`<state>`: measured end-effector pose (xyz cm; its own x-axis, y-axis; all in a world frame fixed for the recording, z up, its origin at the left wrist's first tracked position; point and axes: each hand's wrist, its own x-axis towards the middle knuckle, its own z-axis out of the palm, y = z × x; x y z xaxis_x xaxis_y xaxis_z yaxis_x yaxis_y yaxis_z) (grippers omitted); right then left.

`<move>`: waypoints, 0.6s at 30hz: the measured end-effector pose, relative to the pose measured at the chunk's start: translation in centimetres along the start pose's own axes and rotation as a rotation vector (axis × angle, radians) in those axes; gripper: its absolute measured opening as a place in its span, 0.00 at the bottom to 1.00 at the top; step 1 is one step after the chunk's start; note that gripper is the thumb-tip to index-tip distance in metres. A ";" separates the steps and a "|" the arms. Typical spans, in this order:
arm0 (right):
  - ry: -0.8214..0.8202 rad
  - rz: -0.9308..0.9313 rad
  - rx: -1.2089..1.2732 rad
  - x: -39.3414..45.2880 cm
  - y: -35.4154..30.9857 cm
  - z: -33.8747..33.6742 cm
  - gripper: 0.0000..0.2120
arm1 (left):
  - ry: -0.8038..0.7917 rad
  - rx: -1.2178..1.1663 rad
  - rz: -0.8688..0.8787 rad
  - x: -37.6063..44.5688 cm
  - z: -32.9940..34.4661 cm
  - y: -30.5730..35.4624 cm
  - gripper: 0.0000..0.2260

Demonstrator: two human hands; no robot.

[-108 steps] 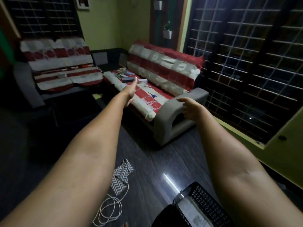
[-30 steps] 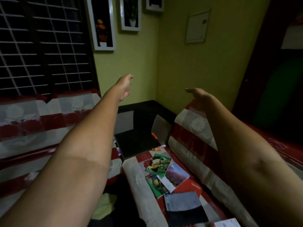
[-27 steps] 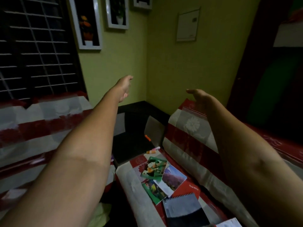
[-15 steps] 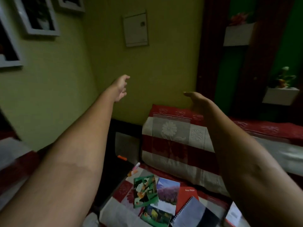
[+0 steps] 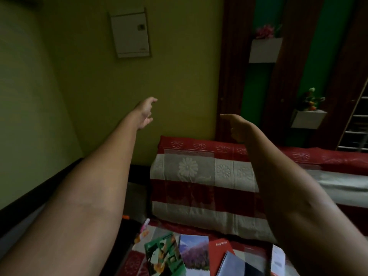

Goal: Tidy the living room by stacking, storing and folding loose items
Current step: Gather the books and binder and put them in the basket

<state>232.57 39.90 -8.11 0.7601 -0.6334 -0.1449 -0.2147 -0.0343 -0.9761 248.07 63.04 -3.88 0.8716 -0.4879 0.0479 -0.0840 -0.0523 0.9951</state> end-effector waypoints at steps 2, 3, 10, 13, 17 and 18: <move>-0.031 -0.004 0.015 1.4 0.0 1.0 0.34 | -0.012 0.000 0.009 1.5 -0.5 -0.1 0.23; -0.042 -0.002 0.010 2.1 0.2 1.6 0.34 | -0.013 -0.001 0.007 2.5 -0.9 -0.5 0.22; -0.092 0.137 -0.019 7.3 6.5 3.5 0.40 | -0.074 0.030 -0.095 7.2 -0.9 -6.1 0.22; -0.016 0.207 -0.017 6.7 10.1 5.8 0.29 | -0.117 0.052 -0.206 8.7 -0.7 -10.5 0.22; 0.062 0.350 -0.024 7.3 17.7 9.0 0.28 | -0.182 0.113 -0.364 10.5 -0.5 -19.0 0.19; 0.075 0.374 0.000 7.6 19.8 10.0 0.24 | -0.201 0.119 -0.403 11.1 -0.6 -21.4 0.18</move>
<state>240.25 42.11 -30.21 0.5822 -0.6571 -0.4788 -0.4686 0.2100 -0.8581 259.78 59.25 -24.64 0.7360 -0.5668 -0.3702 0.1770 -0.3668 0.9133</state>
